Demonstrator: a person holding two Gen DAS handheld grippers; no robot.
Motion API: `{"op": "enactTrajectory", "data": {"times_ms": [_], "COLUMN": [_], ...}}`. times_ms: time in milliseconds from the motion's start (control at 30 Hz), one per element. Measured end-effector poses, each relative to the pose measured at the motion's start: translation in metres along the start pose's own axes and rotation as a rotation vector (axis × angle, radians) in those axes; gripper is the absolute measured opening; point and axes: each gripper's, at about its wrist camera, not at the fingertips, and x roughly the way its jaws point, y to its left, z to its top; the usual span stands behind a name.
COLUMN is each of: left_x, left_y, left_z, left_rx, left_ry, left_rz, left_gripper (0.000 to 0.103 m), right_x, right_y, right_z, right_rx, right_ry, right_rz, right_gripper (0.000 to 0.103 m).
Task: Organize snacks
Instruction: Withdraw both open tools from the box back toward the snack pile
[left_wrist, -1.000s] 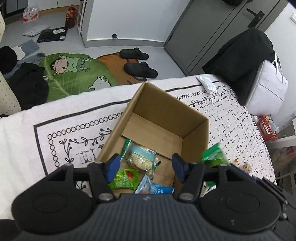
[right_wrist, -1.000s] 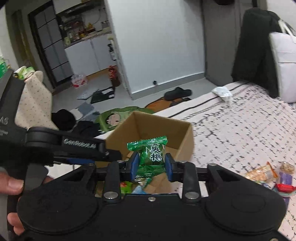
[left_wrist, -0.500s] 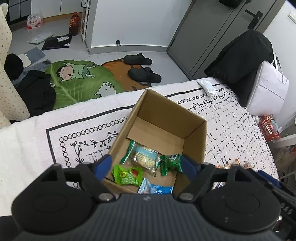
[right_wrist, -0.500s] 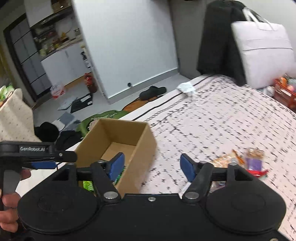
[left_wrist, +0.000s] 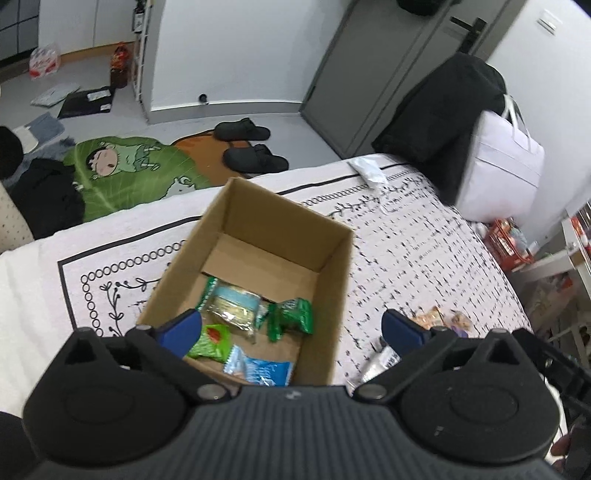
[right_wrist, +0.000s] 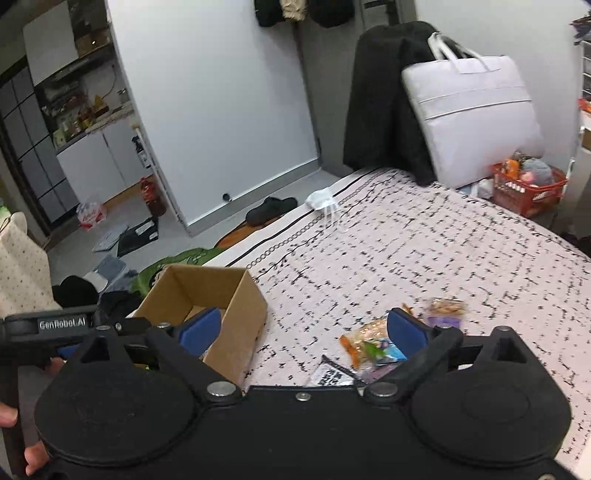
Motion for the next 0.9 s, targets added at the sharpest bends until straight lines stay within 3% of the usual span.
{"op": "enactTrajectory", "data": {"times_ms": [100, 900], "left_x": [-0.002, -0.004], "left_y": [-0.009, -0.094], "left_z": [-0.005, -0.058], "left_rx": [0.013, 0.152], "left_ry": [0.003, 0.024], "left_rz": [-0.010, -0.037], "left_gripper": [0.103, 0.103], "right_x": [-0.007, -0.065], "right_y": [-0.006, -0.099], "right_z": [0.001, -0.005], "right_rx": [0.005, 0.128], "right_ry": [-0.012, -0.077], "right_rz": [-0.008, -0.050], "right_gripper": [0.103, 0.103]}}
